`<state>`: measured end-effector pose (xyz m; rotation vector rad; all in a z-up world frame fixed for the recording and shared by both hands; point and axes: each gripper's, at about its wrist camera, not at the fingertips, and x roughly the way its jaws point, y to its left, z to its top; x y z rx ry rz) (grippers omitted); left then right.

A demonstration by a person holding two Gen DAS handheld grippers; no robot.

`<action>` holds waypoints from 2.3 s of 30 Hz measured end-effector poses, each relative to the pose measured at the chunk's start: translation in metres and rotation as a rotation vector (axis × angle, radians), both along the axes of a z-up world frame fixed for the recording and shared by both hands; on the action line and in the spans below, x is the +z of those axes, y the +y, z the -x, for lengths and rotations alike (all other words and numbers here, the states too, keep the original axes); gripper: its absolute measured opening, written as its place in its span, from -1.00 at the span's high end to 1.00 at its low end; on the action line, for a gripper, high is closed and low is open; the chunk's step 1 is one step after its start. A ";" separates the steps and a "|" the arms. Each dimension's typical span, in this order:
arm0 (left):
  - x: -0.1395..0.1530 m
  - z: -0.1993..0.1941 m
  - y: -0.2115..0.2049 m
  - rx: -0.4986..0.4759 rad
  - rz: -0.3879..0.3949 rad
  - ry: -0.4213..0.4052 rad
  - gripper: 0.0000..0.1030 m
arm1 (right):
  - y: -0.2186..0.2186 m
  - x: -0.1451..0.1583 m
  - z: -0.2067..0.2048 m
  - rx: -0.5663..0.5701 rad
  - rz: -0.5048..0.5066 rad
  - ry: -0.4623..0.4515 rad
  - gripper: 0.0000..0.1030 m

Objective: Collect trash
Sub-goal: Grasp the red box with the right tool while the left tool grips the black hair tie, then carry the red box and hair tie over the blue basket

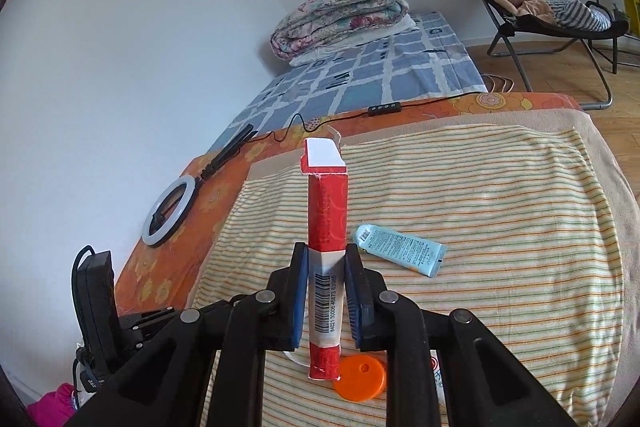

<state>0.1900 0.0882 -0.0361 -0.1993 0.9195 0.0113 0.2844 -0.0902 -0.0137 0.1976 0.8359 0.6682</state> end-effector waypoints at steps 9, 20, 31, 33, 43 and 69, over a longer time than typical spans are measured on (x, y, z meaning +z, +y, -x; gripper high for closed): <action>0.021 0.045 -0.020 -0.017 0.001 -0.025 0.95 | 0.000 0.020 0.057 0.039 0.116 -0.082 0.68; 0.034 0.112 -0.055 -0.041 0.013 -0.043 0.95 | -0.007 0.032 0.140 0.106 0.175 -0.167 0.68; 0.037 0.177 -0.094 -0.075 -0.007 -0.064 0.95 | -0.036 0.031 0.205 0.131 0.152 -0.162 0.68; 0.034 0.186 -0.099 -0.073 -0.002 -0.061 0.95 | -0.045 0.029 0.215 0.128 0.149 -0.155 0.68; -0.001 0.223 -0.124 -0.082 0.017 -0.006 0.95 | -0.077 -0.002 0.258 0.124 0.138 -0.065 0.68; -0.077 0.243 -0.143 -0.104 0.000 0.183 0.95 | -0.098 -0.088 0.297 0.100 0.160 0.143 0.68</action>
